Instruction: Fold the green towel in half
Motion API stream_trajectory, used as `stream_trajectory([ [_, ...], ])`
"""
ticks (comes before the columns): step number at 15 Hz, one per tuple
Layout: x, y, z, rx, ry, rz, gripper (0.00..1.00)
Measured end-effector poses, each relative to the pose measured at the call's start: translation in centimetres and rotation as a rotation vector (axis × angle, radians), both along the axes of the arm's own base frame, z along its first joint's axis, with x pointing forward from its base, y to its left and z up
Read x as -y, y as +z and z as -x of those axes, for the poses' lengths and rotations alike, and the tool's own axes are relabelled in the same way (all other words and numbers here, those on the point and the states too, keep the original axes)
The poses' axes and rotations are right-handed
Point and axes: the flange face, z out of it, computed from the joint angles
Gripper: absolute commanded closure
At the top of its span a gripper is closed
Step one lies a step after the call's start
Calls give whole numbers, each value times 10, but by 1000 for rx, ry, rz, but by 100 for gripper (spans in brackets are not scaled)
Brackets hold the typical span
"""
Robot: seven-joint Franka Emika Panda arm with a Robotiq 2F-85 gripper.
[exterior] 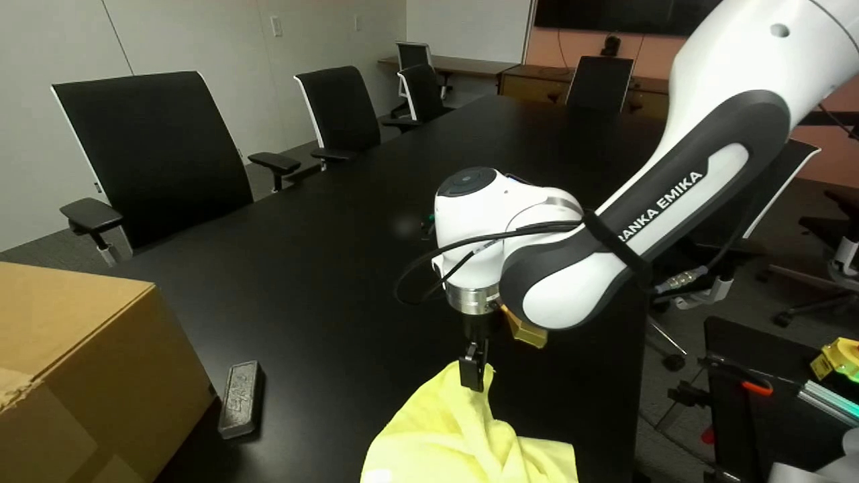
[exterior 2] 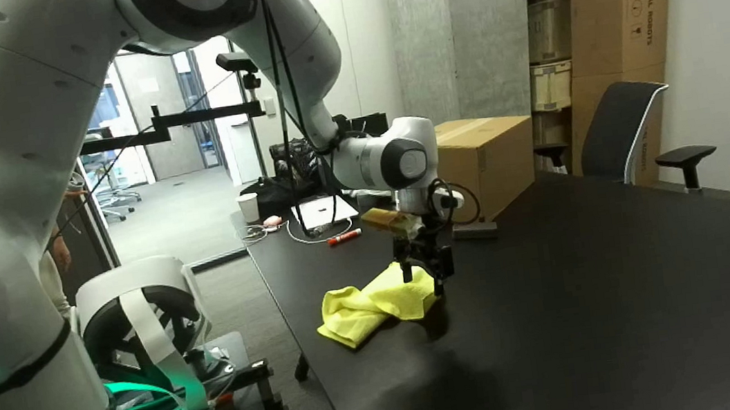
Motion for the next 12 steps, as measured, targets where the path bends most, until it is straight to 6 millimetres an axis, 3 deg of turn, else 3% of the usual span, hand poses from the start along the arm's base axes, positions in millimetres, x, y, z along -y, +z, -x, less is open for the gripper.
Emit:
stream_trajectory([
  [12,21,-18,-2,-13,-15,35,0],
])
